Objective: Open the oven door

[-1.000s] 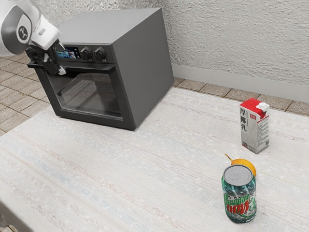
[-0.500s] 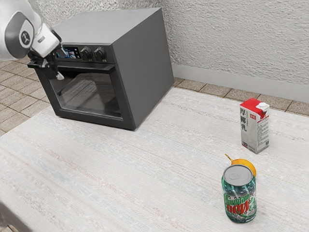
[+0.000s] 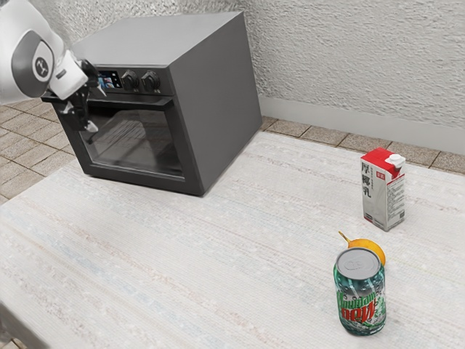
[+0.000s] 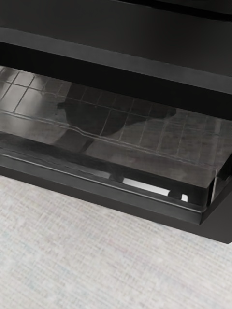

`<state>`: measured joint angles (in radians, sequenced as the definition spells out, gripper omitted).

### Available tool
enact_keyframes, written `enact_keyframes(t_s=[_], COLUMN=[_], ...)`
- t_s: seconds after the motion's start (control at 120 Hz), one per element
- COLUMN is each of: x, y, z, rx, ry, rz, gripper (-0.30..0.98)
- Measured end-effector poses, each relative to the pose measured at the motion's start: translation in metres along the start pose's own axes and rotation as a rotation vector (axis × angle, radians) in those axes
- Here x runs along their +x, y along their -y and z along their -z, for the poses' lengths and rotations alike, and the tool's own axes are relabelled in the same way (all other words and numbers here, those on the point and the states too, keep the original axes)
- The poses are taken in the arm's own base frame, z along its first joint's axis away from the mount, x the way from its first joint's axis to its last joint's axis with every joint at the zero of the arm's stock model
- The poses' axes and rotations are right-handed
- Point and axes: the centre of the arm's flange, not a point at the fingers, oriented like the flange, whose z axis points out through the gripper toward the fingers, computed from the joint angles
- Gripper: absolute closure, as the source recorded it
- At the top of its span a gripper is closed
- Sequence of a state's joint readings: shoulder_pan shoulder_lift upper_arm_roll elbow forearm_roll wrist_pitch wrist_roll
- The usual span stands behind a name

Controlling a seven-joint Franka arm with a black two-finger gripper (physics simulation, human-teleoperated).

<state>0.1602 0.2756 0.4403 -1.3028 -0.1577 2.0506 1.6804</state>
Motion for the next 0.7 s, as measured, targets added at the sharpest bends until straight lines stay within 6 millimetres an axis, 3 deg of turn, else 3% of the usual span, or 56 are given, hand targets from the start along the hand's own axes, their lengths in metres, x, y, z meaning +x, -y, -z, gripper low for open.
enact_keyframes(t_s=[0.192,0.342,0.7], x=[0.000,0.011,0.004], y=[0.001,0.004,0.008], z=[-0.001,-0.008,-0.018], rx=[0.010,0.019,0.030], ry=[-0.003,-0.014,-0.023], rz=[-0.033,-0.065,-0.072], gripper=[0.00,0.00,0.00])
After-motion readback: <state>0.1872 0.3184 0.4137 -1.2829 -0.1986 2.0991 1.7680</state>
